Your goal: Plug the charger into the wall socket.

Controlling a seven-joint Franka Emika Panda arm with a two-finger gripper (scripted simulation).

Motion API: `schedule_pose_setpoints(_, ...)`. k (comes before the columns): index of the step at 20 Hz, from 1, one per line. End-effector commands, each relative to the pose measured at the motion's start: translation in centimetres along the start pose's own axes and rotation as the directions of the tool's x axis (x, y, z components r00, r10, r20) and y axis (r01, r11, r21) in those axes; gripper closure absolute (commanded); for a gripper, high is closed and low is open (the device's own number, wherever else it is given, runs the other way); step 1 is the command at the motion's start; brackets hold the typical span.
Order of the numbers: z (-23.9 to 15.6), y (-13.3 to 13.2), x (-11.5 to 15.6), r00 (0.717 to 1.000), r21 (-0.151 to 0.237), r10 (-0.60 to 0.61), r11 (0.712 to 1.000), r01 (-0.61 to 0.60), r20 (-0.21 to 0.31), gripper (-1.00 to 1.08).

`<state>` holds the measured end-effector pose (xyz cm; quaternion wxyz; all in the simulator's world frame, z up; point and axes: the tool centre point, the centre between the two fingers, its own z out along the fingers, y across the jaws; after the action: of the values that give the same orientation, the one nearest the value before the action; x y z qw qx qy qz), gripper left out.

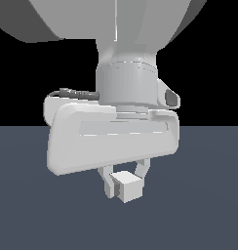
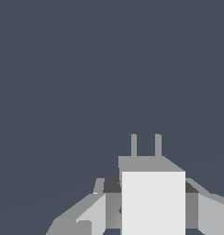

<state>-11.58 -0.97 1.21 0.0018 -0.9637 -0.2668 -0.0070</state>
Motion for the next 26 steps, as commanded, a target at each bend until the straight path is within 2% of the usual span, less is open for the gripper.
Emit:
schedule_pose_setpoints(1, 0.0, 0.0, 0.0, 1.0, 0.0, -0.001, 1.0, 0.001, 0.0, 1.08)
schedule_pose_setpoints(9, -0.1, 0.0, 0.2, 1.0, 0.0, 0.012, 1.0, -0.012, 0.0, 1.08)
schedule_pose_setpoints(17, -1.1, 0.5, 1.7, 0.994, 0.0, 0.112, 0.994, -0.112, -0.001, 1.08)
schedule_pose_setpoints(22, -2.2, 1.1, 3.2, 0.975, -0.001, 0.221, 0.975, -0.221, -0.002, 1.08)
schedule_pose_setpoints(26, -3.4, 2.0, 4.8, 0.943, -0.002, 0.332, 0.943, -0.332, -0.002, 1.08)
